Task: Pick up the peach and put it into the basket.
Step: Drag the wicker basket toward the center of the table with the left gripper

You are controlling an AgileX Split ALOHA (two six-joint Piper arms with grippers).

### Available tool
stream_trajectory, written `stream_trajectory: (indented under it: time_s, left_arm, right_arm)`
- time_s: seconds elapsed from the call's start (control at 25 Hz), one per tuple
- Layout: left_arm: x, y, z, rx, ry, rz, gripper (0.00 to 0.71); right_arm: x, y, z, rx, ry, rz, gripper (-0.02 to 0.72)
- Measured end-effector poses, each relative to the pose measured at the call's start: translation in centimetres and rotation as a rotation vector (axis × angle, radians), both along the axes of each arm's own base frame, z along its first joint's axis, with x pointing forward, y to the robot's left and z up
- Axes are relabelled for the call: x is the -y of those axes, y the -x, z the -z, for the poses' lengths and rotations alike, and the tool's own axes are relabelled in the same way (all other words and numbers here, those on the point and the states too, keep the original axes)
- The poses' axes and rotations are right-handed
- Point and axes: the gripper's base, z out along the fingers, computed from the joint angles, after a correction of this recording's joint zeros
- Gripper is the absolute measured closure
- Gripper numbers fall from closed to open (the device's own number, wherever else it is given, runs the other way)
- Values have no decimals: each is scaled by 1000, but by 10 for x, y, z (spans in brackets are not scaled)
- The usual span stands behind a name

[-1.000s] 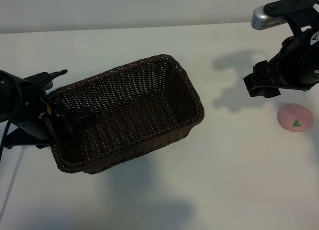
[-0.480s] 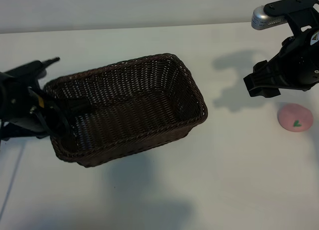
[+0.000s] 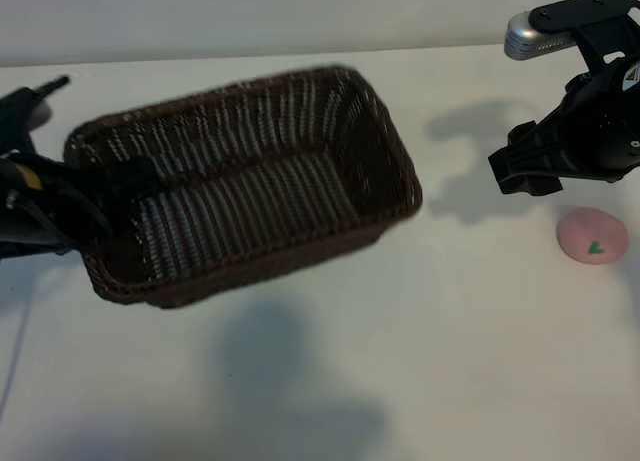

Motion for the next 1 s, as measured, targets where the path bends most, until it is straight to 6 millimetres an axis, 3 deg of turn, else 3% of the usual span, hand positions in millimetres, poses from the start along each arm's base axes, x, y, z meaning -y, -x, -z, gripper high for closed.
stream_trajectory:
  time_s: [0.4,0.64,1.0]
  left_arm:
    - [7,-12,-11,80,98,49,550]
    - [21,-55,-23,63,62,201,550]
    - [39,-111,-13,3,18,415,550]
  right_arm:
    - [0,0,0,0,-1,0,109]
    - [0,1,0,-12,0,-1,109]
    - [0,3,1,-40,4,-5,109]
